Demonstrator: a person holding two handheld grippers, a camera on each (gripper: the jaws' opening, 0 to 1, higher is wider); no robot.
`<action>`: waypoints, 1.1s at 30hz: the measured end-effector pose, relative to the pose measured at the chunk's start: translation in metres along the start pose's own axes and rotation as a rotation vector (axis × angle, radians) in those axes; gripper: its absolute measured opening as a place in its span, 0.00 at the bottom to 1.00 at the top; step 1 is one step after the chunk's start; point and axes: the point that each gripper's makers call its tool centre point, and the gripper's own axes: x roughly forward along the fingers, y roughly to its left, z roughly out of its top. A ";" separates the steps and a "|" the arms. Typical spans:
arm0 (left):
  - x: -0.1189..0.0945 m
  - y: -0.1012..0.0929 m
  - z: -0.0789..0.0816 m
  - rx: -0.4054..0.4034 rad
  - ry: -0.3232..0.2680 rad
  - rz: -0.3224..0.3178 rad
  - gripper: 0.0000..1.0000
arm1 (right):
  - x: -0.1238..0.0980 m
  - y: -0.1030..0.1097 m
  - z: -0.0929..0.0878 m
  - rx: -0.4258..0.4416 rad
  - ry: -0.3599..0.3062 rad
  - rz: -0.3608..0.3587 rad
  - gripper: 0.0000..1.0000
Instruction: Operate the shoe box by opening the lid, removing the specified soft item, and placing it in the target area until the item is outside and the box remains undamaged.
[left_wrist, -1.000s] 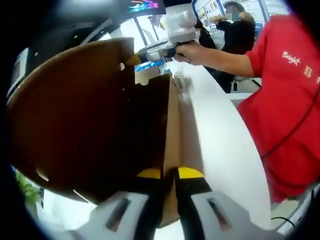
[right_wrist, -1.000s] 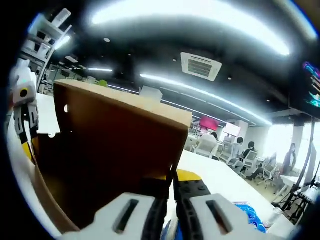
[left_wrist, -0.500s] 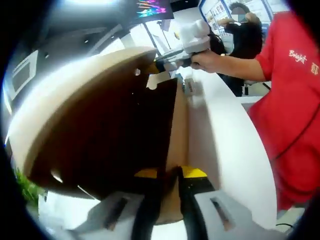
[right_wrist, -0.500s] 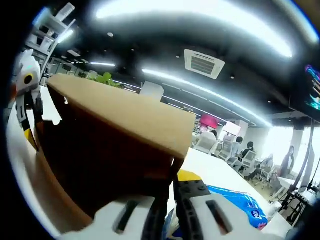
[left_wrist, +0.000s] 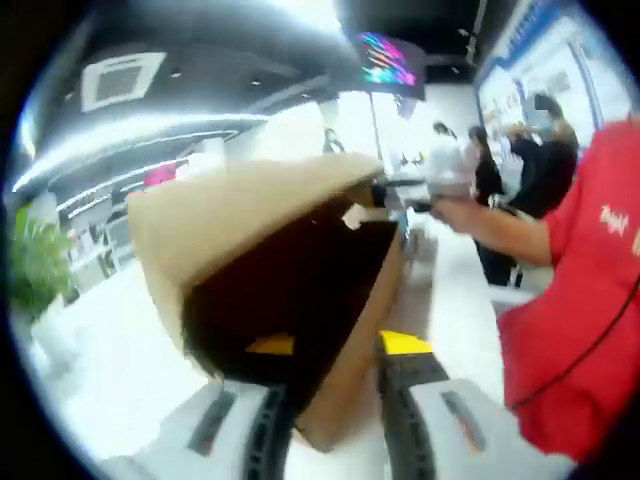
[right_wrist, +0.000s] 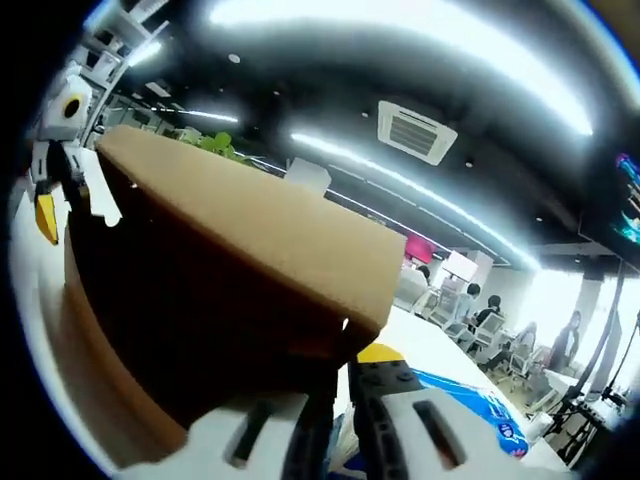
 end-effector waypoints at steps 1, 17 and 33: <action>-0.005 -0.007 0.003 -0.086 -0.024 -0.035 0.42 | 0.000 0.000 0.000 -0.018 0.000 0.002 0.01; -0.035 0.020 0.027 -0.114 -0.198 0.265 0.67 | -0.003 0.020 -0.022 -0.249 0.123 0.232 0.05; -0.033 0.017 0.023 -0.081 -0.173 0.308 0.73 | -0.042 0.076 -0.009 0.254 0.090 0.706 0.87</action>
